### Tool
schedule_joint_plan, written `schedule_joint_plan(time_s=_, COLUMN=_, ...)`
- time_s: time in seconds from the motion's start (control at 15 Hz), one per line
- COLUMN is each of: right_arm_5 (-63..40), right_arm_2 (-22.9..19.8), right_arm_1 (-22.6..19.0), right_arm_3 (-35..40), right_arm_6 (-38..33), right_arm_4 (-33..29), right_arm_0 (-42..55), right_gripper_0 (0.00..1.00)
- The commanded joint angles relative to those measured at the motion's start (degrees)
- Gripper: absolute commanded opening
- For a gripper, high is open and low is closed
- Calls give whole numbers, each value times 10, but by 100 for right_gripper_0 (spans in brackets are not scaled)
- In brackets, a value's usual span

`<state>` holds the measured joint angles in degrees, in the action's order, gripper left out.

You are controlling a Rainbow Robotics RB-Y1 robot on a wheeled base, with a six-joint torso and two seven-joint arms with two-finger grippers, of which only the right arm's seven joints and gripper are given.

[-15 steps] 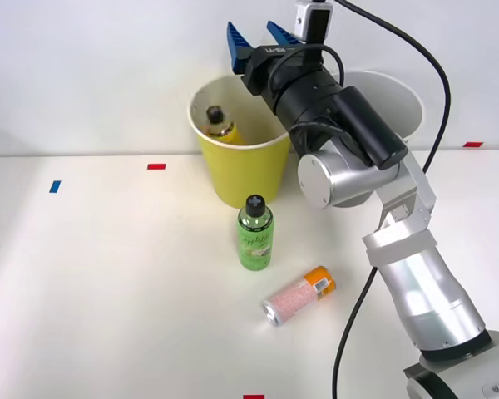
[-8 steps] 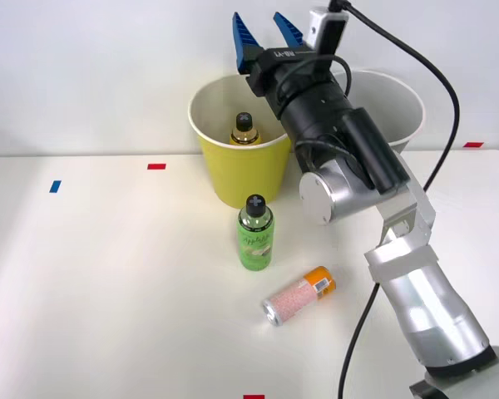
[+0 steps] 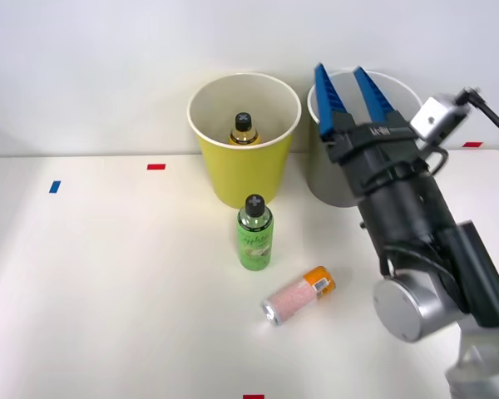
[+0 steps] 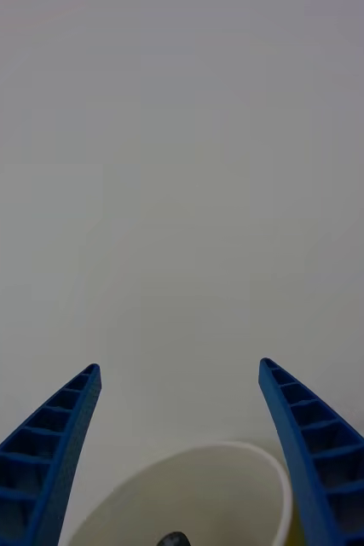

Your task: Put cans in the gray bin, plastic bottles in the light green bin

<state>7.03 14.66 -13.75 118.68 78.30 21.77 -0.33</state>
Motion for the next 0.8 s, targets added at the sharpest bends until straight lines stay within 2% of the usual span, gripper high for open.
schedule_joint_plan(time_s=0.07, right_arm_5=91, right_arm_2=-7, right_arm_1=-59, right_arm_3=44, right_arm_6=-11, right_arm_4=10, right_arm_0=134, right_gripper_0=62)
schedule_joint_plan(time_s=0.33, right_arm_5=164, right_arm_2=-14, right_arm_1=-91, right_arm_3=44, right_arm_6=-11, right_arm_4=12, right_arm_0=269, right_gripper_0=63)
schedule_joint_plan(time_s=0.8, right_arm_5=157, right_arm_2=-43, right_arm_1=-87, right_arm_3=43, right_arm_6=-8, right_arm_4=20, right_arm_0=401, right_gripper_0=63)
